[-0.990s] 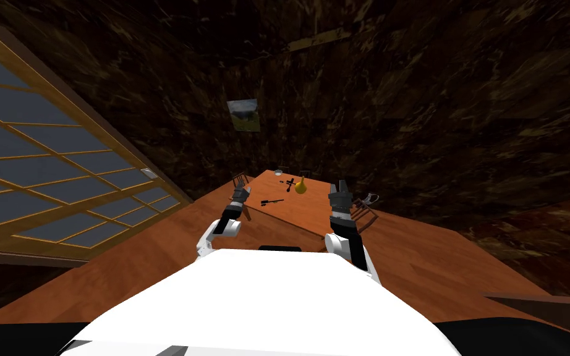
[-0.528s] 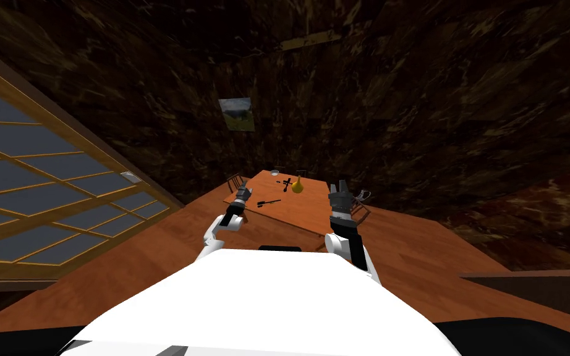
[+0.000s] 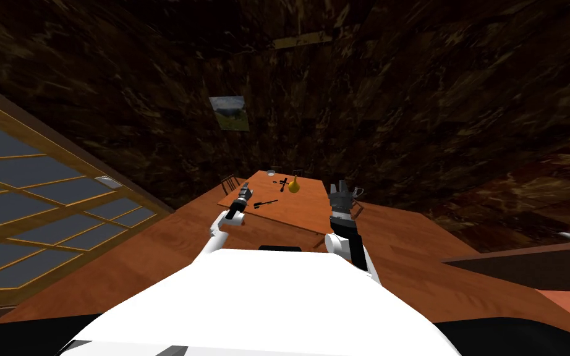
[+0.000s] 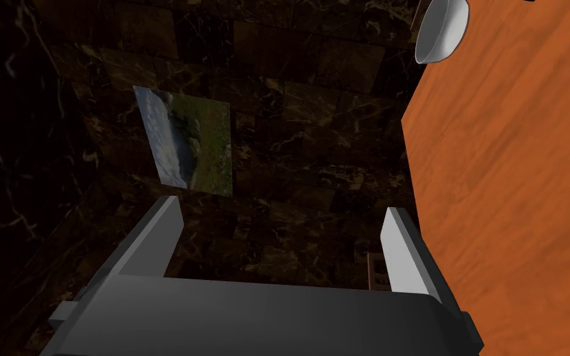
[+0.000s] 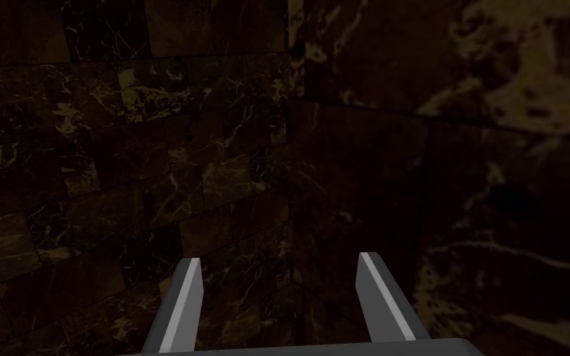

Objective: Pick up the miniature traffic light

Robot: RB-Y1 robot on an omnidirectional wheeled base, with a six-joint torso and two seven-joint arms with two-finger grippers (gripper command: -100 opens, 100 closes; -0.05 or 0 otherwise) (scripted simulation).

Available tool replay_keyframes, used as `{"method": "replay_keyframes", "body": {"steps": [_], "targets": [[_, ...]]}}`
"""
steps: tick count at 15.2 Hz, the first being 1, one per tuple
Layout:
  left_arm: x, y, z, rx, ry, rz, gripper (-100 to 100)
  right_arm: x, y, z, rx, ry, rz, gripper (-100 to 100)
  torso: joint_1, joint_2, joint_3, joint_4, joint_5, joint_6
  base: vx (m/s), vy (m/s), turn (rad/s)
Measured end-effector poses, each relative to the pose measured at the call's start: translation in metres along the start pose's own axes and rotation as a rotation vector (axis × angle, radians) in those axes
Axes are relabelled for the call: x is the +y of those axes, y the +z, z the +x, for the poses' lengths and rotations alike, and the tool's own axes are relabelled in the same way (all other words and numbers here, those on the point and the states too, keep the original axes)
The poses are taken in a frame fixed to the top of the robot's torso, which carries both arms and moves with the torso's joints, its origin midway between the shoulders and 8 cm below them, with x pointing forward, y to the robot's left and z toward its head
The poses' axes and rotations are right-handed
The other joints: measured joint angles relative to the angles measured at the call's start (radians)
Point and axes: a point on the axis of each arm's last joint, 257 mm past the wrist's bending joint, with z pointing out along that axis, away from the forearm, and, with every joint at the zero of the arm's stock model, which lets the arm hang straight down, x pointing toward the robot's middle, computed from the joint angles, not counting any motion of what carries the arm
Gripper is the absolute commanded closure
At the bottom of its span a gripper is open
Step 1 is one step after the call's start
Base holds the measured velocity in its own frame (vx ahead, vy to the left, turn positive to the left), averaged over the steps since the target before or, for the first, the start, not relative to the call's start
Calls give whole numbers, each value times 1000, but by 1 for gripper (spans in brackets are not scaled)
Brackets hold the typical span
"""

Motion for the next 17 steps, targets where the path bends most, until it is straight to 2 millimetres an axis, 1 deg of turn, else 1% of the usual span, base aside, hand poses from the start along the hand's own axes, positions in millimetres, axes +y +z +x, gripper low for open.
{"method": "replay_keyframes", "body": {"steps": [2,4,6,8,10,13,14,17], "targets": [[13,3,-9,-21,-5,-42,-100,0,0,0,0,0,0,0,0,0,0,0,0,-1,8,-13,-112],[22,11,-18,-42,-10,-72,-100,0,0,0,0,0,0,0,0,0,0,0,0,0,7,-13,-100],[36,18,-29,-64,-14,-110,-100,0,0,0,0,0,0,0,0,0,0,0,0,0,7,-16,-159],[49,19,-37,-89,-21,-151,-100,0,0,0,0,0,0,0,0,1,0,0,0,-1,5,-13,-94],[58,26,-49,-116,-26,-183,-100,0,0,0,0,0,0,0,0,1,0,0,0,0,6,-14,-114],[75,30,-64,-157,-35,-237,-100,0,0,0,0,0,0,0,0,1,0,0,0,0,7,-23,-174],[79,35,-69,-175,-39,-253,-100,0,0,0,0,0,0,0,-1,0,0,0,0,0,9,-26,-181],[96,35,-86,-224,-49,-313,-100,0,0,0,0,0,0,0,-1,1,0,0,0,0,6,-18,-117]]}}
